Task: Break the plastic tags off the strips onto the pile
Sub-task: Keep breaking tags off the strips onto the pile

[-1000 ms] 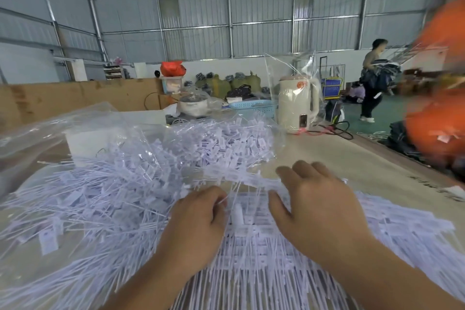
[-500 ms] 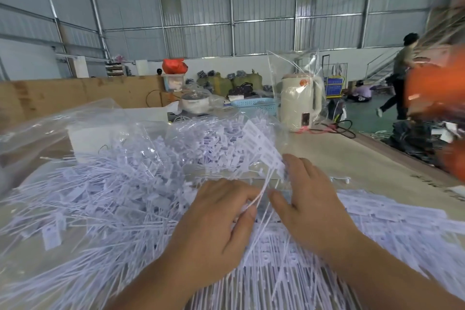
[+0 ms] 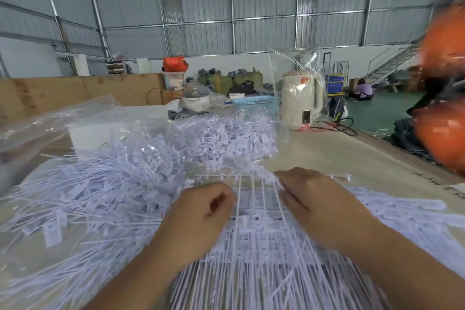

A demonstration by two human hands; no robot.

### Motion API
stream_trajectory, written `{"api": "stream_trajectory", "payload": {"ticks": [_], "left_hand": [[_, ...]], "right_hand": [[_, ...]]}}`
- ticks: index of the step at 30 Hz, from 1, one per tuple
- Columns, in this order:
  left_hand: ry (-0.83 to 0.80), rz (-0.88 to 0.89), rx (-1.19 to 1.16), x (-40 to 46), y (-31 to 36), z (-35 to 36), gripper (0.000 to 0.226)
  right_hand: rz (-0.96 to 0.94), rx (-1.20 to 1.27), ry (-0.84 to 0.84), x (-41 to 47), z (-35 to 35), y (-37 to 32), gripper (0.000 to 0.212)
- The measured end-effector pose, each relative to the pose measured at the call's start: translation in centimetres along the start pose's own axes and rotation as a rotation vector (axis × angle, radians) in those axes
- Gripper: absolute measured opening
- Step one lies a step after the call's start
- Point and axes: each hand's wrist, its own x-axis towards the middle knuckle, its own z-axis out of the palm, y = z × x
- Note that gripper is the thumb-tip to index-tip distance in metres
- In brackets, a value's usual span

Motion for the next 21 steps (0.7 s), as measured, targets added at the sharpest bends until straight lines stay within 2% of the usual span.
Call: {"api": "stream_trajectory", "payload": {"ticks": [4, 8, 11, 12, 15, 18, 21], "left_hand": [[0.163, -0.110, -0.392, 0.27, 0.50, -0.33, 0.034], [0.064, -0.107, -0.333, -0.11, 0.85, -0.10, 0.037], [0.106, -0.173, -0.349, 0.27, 0.73, 0.08, 0.014], [0.122, -0.181, -0.336, 0.36, 0.62, 0.03, 0.012], [0.121, -0.134, -0.255, 0.35, 0.33, -0.24, 0.015], [0.082, -0.045, -0.213, 0.09, 0.46, -0.30, 0.032], [0.063, -0.048, -0.195, 0.15, 0.49, -0.48, 0.027]], "right_hand": [[-0.067, 0.009, -0.026, -0.20, 0.27, -0.28, 0.033], [-0.085, 0.049, -0.062, -0.39, 0.54, -0.73, 0.012], [-0.078, 0.077, -0.085, -0.21, 0.47, -0.68, 0.018], [-0.074, 0.099, -0.082, -0.14, 0.35, -0.57, 0.019], [-0.061, 0.155, -0.044, -0.04, 0.00, -0.12, 0.020], [-0.079, 0.133, -0.046, -0.09, -0.09, -0.02, 0.025], [-0.109, 0.115, -0.094, -0.18, 0.24, -0.30, 0.027]]}}
